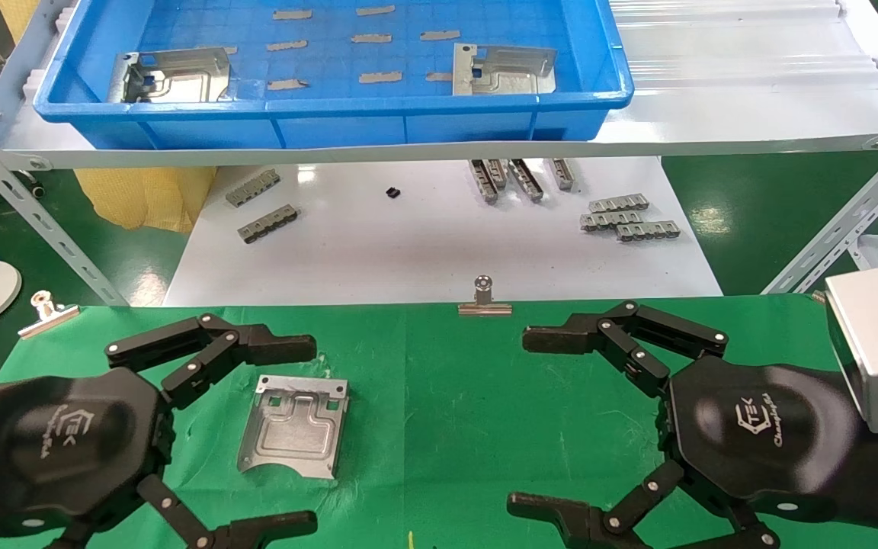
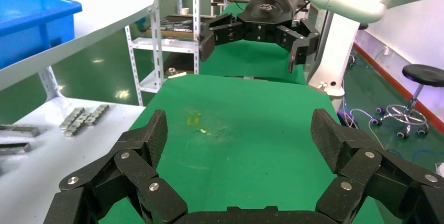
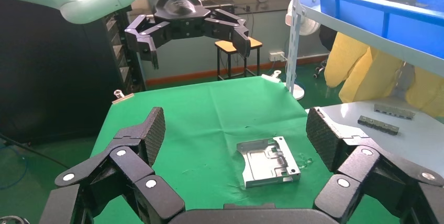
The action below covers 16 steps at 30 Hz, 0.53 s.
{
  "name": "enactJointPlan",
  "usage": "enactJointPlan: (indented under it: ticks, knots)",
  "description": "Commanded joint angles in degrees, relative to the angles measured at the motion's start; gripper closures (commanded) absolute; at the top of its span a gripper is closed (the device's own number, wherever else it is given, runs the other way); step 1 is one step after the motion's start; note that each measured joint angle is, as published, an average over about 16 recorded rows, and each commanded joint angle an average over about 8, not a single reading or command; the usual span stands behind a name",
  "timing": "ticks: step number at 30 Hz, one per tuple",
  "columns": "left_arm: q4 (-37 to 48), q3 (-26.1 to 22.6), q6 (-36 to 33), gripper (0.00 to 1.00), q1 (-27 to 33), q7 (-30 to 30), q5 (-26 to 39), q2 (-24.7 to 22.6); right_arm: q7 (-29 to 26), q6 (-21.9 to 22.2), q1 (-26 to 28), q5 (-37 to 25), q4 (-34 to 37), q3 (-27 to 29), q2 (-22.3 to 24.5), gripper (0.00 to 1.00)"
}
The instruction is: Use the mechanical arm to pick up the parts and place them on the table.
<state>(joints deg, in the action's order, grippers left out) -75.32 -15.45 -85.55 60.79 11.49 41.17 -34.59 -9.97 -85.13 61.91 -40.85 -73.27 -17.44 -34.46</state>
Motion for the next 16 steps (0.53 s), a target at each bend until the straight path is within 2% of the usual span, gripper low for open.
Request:
enactJointPlan:
  ticks: [1,16]
  knots:
    - [0.19,-0.03,0.02,0.0,0.05,-0.15,0.0,-0.02,0.0,0.0,0.0,0.0,0.0,0.0,0.0,0.0]
    - [1.35,-0.43,-0.07,0.0,0.57,-0.61,0.49,-0.32,0.0,0.0,0.0,0.0,0.0,0.0,0.0,0.0]
